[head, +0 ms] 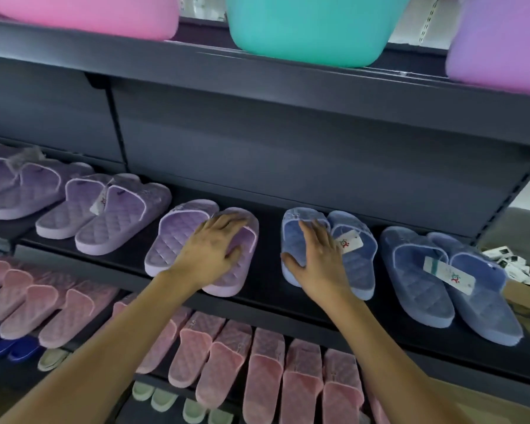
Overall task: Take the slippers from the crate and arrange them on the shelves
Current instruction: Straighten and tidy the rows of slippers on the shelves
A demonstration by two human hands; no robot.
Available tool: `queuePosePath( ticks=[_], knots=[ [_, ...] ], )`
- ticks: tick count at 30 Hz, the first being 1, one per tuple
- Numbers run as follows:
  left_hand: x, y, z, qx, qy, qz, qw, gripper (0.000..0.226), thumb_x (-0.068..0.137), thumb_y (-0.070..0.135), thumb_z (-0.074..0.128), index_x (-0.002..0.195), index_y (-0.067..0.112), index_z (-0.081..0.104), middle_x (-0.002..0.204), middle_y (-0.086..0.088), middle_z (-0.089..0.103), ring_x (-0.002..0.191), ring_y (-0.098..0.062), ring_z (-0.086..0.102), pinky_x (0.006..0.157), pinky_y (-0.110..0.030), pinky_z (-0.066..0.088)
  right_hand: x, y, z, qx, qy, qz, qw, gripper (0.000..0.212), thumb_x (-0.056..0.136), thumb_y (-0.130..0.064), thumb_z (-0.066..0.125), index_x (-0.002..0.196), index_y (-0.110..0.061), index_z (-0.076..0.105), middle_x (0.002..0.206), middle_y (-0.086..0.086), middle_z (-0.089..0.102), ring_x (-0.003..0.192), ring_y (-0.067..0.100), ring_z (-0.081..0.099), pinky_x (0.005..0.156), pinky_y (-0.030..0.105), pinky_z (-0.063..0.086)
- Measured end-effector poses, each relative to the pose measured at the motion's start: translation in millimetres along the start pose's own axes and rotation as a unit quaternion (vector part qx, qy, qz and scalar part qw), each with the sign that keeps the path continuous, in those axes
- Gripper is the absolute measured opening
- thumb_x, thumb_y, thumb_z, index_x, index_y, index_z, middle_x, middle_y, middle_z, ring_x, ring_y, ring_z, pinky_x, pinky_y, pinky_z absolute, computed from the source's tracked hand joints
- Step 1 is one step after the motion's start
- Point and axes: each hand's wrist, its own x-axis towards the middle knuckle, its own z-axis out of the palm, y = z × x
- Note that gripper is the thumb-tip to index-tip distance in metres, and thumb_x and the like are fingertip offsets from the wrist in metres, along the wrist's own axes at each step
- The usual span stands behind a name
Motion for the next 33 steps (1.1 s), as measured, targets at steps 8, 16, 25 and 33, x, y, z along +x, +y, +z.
queuePosePath(
  ticks=[8,16,25,33],
  knots=[
    [-9.5,-73.5,-25.3,0.002,-0.007,-0.002,1.000,0.056,0.077,0.035,0.037,0.121,0.009,0.059,0.128,-0.008,0.058,0.114,-0.030,0.057,0.096,-0.046,0.046,31.3,-55.5,35.5,-0.013,-0.010,0.010,1.000,0.069,0.090,-0.040,0.053,0.146,-0.017,0.022,0.155,0.005,0.018,0.143,0.020,0.015,0.112,0.035,0.019],
    [2.3,-128.0,-34.5,-0.013,-0.033,0.044,0.998,0.052,0.083,0.019,0.062,0.133,0.016,0.050,0.137,-0.007,0.049,0.123,-0.031,0.047,0.101,-0.040,0.036,47.7,-101.0,68.2,-0.033,0.003,-0.002,0.999,0.061,0.084,-0.040,0.053,0.135,-0.007,0.045,0.140,0.013,0.045,0.130,0.030,0.042,0.106,0.036,0.032],
    [10.2,-149.7,-26.5,-0.092,-0.017,0.112,0.989,0.054,0.082,0.013,0.061,0.135,0.017,0.047,0.140,-0.003,0.046,0.129,-0.025,0.042,0.105,-0.036,0.034,65.8,-126.8,79.5,0.025,0.066,0.011,0.997,0.023,0.083,-0.026,0.059,0.097,-0.013,0.071,0.106,0.001,0.069,0.095,0.022,0.063,0.075,0.021,0.040],
    [2.1,-135.2,-7.7,-0.069,-0.074,0.087,0.991,0.103,0.064,0.071,0.020,0.148,0.013,0.012,0.157,-0.004,0.009,0.144,-0.014,-0.004,0.117,-0.029,-0.004,73.9,-123.2,86.1,0.161,0.095,0.118,0.975,0.008,0.083,-0.012,0.066,0.085,-0.009,0.073,0.089,0.005,0.072,0.082,0.018,0.066,0.079,0.041,0.053]
  ],
)
